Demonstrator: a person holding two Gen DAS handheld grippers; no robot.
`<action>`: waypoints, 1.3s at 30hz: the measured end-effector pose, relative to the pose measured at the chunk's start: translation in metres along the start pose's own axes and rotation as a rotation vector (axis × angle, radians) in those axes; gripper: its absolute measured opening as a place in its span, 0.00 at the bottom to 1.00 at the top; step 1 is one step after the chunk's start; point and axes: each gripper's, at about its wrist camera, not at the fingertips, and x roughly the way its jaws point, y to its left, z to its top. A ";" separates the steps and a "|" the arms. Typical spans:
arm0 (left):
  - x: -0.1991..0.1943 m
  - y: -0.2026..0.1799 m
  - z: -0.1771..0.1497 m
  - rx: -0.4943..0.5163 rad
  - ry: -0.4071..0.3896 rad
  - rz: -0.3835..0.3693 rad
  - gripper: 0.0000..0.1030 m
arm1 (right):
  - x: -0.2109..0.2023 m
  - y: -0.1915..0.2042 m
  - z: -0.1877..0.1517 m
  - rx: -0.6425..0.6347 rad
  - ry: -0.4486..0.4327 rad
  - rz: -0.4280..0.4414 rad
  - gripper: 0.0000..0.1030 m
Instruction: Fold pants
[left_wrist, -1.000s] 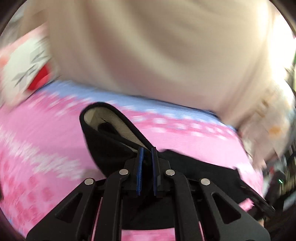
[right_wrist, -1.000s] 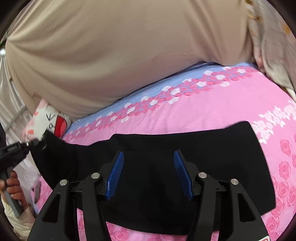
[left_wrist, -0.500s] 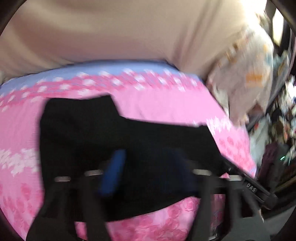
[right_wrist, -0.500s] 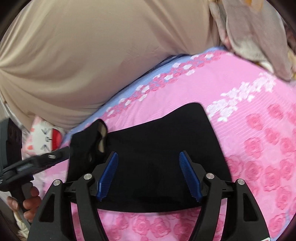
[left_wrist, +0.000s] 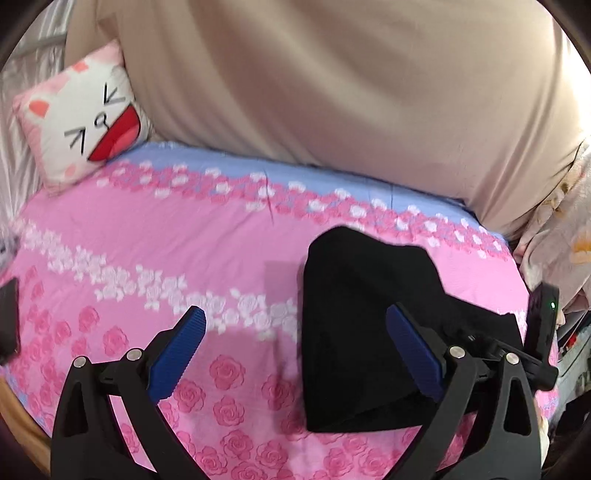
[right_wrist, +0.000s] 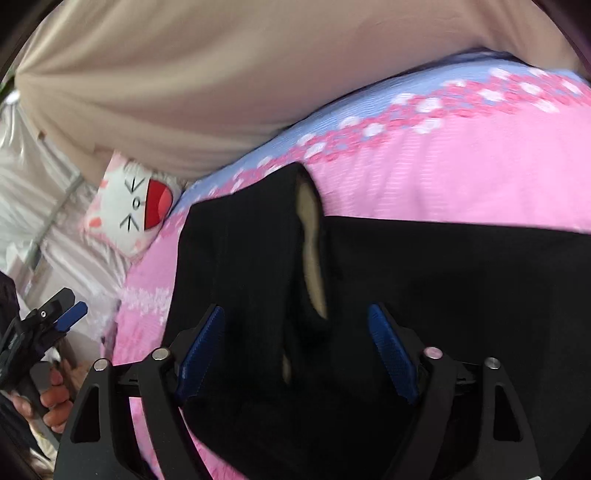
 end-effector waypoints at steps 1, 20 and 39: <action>0.004 0.002 -0.002 -0.004 0.010 0.002 0.93 | 0.008 0.007 0.001 -0.018 0.017 0.005 0.37; 0.050 -0.024 -0.012 0.018 0.123 -0.102 0.93 | -0.185 -0.076 -0.057 0.164 -0.206 -0.383 0.27; 0.050 -0.059 -0.027 0.102 0.139 -0.076 0.93 | -0.102 -0.099 -0.006 0.153 -0.078 -0.064 0.27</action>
